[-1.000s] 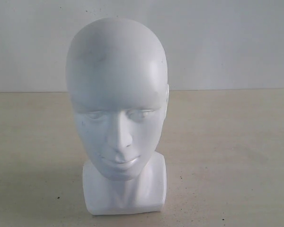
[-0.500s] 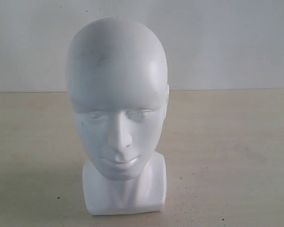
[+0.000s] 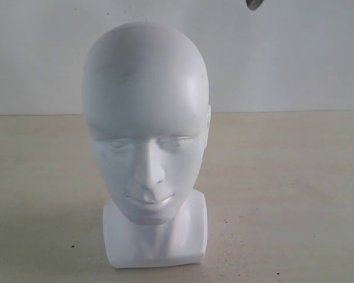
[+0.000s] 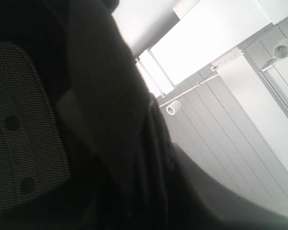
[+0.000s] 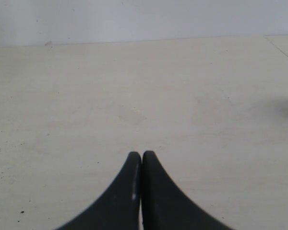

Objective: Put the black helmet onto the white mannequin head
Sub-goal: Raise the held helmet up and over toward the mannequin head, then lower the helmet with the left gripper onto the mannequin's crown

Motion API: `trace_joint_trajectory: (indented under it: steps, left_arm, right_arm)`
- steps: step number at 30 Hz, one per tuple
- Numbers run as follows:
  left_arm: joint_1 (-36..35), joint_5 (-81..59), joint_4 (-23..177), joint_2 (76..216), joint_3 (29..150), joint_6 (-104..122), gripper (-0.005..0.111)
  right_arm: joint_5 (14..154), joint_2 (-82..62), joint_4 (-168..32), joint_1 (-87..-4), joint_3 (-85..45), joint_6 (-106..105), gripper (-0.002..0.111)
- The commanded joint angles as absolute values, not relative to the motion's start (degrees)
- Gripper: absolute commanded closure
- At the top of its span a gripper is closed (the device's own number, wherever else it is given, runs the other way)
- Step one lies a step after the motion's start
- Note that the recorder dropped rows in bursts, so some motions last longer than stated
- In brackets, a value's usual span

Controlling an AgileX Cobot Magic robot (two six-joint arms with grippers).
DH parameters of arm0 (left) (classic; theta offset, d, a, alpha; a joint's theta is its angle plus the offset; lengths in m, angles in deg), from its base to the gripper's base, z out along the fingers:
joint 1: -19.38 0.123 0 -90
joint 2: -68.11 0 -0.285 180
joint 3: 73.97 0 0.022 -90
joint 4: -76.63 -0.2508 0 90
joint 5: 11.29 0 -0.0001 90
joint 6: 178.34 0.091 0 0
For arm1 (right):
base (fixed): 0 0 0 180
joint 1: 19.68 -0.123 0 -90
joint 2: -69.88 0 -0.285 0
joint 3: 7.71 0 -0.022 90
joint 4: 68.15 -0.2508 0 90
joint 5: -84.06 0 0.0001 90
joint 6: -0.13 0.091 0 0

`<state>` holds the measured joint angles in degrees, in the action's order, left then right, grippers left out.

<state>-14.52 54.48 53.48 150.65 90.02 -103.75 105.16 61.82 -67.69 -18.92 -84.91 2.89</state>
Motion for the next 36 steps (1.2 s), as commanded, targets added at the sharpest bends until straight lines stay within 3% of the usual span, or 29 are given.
trace_joint_trajectory:
  steps: [1, 27, 36]
  left_arm:
    - [-16.94, 58.67, 60.13, 151.36, 91.52, -100.89, 0.102]
    - [-17.06, 58.67, 54.12, 154.26, 91.42, -98.47, 0.102]
    - [-12.78, 58.67, 52.68, 154.26, 89.34, -100.94, 0.102]
  right_arm:
    - [104.98, 62.09, -67.61, -18.98, -84.93, 2.7, 0.108]
    - [104.98, 62.09, -67.61, -18.98, -84.93, 2.7, 0.108]
    - [104.98, 62.09, -67.61, -18.98, -84.93, 2.7, 0.108]
